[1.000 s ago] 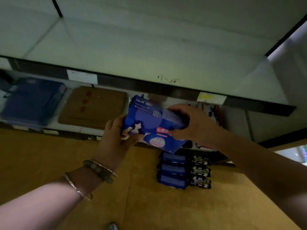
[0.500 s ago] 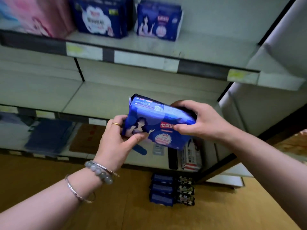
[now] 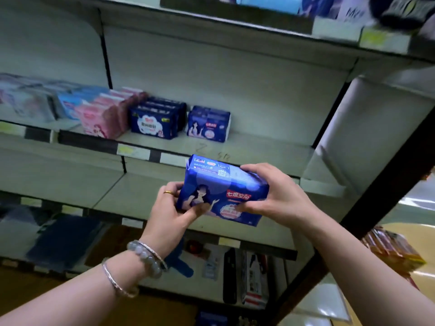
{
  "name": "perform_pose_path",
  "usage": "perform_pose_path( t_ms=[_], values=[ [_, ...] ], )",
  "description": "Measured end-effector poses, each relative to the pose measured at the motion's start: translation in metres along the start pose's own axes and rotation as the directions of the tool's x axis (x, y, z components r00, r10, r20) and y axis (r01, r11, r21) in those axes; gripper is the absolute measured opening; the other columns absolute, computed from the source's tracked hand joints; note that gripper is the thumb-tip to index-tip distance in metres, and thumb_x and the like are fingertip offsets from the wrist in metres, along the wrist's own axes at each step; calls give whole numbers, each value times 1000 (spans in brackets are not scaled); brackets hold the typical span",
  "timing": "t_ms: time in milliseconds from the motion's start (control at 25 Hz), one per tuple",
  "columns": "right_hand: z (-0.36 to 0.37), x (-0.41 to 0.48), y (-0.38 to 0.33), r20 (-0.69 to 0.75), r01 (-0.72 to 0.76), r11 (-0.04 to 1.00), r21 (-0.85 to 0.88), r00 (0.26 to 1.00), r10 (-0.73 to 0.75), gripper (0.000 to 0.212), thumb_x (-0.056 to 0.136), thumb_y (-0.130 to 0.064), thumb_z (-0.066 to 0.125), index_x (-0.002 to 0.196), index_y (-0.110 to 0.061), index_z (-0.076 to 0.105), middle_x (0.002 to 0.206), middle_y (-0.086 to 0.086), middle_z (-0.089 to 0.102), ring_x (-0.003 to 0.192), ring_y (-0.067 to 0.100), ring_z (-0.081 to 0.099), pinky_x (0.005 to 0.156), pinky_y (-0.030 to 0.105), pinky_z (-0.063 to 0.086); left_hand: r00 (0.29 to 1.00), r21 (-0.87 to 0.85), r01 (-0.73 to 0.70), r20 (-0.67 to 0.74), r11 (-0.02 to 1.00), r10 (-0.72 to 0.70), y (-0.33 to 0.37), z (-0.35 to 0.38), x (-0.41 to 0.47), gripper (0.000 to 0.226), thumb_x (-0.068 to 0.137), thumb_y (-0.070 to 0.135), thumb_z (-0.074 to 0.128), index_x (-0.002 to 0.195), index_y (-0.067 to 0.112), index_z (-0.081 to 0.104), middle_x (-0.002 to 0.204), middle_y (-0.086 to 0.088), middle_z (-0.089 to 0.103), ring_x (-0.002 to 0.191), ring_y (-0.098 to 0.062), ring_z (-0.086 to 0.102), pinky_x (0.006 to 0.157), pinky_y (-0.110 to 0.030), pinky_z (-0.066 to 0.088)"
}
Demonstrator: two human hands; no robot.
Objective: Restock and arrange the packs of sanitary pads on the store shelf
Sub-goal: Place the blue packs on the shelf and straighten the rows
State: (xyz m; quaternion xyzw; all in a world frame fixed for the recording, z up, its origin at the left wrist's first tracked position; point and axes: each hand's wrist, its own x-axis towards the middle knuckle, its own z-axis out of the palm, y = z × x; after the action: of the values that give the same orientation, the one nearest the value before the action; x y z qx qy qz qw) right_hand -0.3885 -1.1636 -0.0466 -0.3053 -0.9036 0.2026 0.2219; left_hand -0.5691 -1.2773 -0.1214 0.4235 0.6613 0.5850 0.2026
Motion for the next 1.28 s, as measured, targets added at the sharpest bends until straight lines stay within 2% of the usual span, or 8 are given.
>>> perform_pose_path(
  t_ms=[320,480,680,880,1040,1080,1160,1280],
  values=[
    [-15,39,-7,-51,71,996,-50,996,-74,70,64,-30,81,127,-29,51,120,-11,53,113,9,49,94,41,44,998,28,-70,-6,997,70,16,-12,36,61,53,58,76,101,31,50,102,-2,64,87,-15,65,81,-33,53],
    [8,86,12,-49,31,996,-85,998,-35,71,64,-29,80,128,-26,50,119,-9,52,114,10,49,95,37,44,996,99,-62,75,993,55,-4,-15,83,55,72,39,74,118,24,49,101,3,64,82,-5,62,81,-29,53],
    [40,171,41,-80,-97,992,-79,993,91,67,72,-26,77,131,-27,44,123,-8,44,117,10,42,91,21,36,991,363,-89,123,928,47,-34,-30,173,64,85,30,63,140,27,30,138,2,37,118,-14,49,97,-30,45],
    [75,245,74,-20,-175,974,-143,985,174,73,76,-23,75,138,-23,37,136,1,41,129,15,32,96,22,35,960,552,-276,193,787,201,-56,-46,262,59,88,30,59,139,13,35,144,-6,32,129,-19,37,104,-20,29],
    [97,275,87,-64,-177,961,-214,984,167,73,80,-27,71,142,-26,32,137,9,33,128,20,31,99,21,32,946,661,-317,275,680,174,-73,-50,311,63,91,34,54,144,17,25,153,-7,17,138,-22,25,112,-25,21],
    [98,280,88,-89,-160,957,-240,986,142,73,80,-28,71,142,-26,32,137,11,34,127,22,32,100,21,30,939,672,-333,299,661,169,-74,-48,318,61,91,35,53,144,17,29,153,-9,18,139,-25,24,113,-30,21],
    [97,290,91,-100,-147,939,-310,988,121,72,79,-29,71,142,-25,36,135,13,37,125,25,35,100,23,31,898,687,-441,326,578,296,-76,-39,327,57,81,38,52,132,13,49,142,-15,41,132,-38,36,105,-50,31],
    [102,298,86,-140,-146,904,-402,985,96,68,64,-30,78,127,-16,57,116,19,53,105,39,53,87,40,45,821,756,-550,412,355,396,-71,-25,338,57,69,48,43,116,20,56,122,-6,62,118,-33,47,87,-54,42]
  ],
)
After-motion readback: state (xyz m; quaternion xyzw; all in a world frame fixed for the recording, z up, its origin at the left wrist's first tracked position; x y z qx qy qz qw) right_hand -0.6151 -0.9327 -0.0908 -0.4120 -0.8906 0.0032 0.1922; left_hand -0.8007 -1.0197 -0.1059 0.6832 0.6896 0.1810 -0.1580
